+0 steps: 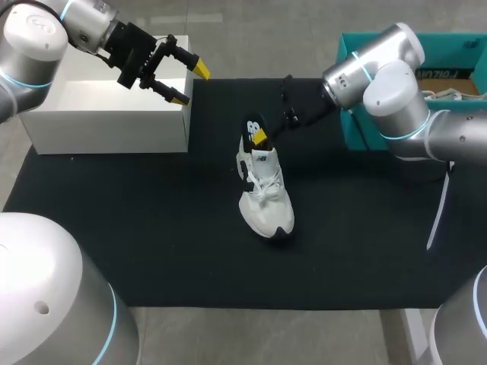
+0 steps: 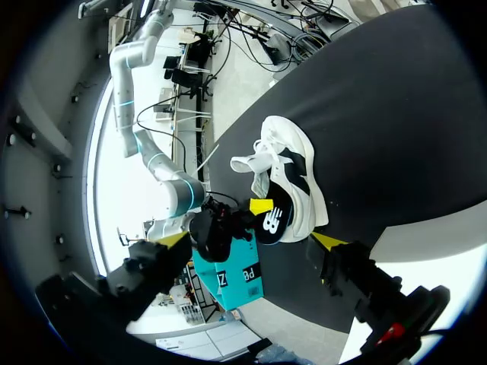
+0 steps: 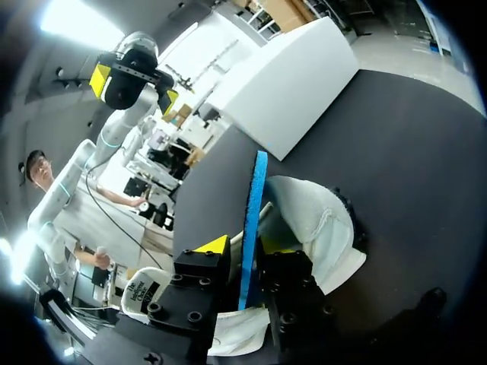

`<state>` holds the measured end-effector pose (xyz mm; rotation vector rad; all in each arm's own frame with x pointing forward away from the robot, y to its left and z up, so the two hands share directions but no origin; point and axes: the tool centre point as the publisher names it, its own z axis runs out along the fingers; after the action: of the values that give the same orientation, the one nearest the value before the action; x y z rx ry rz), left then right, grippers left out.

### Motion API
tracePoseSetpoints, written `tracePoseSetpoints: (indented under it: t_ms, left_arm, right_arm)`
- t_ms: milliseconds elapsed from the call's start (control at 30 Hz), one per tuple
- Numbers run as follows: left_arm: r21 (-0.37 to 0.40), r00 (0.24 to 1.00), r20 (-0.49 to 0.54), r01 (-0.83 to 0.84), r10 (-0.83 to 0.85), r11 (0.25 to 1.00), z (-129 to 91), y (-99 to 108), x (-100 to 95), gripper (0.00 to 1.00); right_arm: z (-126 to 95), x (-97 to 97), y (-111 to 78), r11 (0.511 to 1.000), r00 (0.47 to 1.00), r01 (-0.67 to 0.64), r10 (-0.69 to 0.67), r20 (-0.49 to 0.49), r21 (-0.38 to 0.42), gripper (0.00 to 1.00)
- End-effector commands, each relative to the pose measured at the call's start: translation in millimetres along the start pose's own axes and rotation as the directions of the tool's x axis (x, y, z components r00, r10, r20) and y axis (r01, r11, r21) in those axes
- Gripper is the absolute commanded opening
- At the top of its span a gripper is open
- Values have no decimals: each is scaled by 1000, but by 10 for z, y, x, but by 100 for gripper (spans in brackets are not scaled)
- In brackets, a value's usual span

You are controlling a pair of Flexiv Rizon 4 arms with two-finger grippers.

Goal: Take the shoe out of the shoebox, open the shoe tongue, remove and reinsert the insole, then place the shoe into the shoebox

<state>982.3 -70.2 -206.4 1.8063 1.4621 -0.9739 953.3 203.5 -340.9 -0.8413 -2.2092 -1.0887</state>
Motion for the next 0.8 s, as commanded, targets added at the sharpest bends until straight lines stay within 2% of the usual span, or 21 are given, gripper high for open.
tracePoseSetpoints:
  t_ms: [33, 167, 600, 800]
  left_arm:
    - [-3, 1000, -3, -1, 1, 1000, 3, -13, -4, 100]
    - [-3, 1000, -3, -1, 1, 1000, 3, -13, -4, 100]
    - [-3, 1000, -3, -1, 1, 1000, 3, -13, -4, 100]
    - [-3, 1000, -3, -1, 1, 1000, 3, -13, -4, 100]
  right_arm:
    - [-48, -11, 78, 1000, 1000, 3, -3, 3, 15, 0]
    - [-49, -16, 80, 1000, 1000, -5, 5, -1, 24, 0]
    - [126, 33, -173, 995, 995, -80, 84, -61, 63, 0]
    - [177, 61, -234, 992, 992, -97, 103, -76, 82, 0]
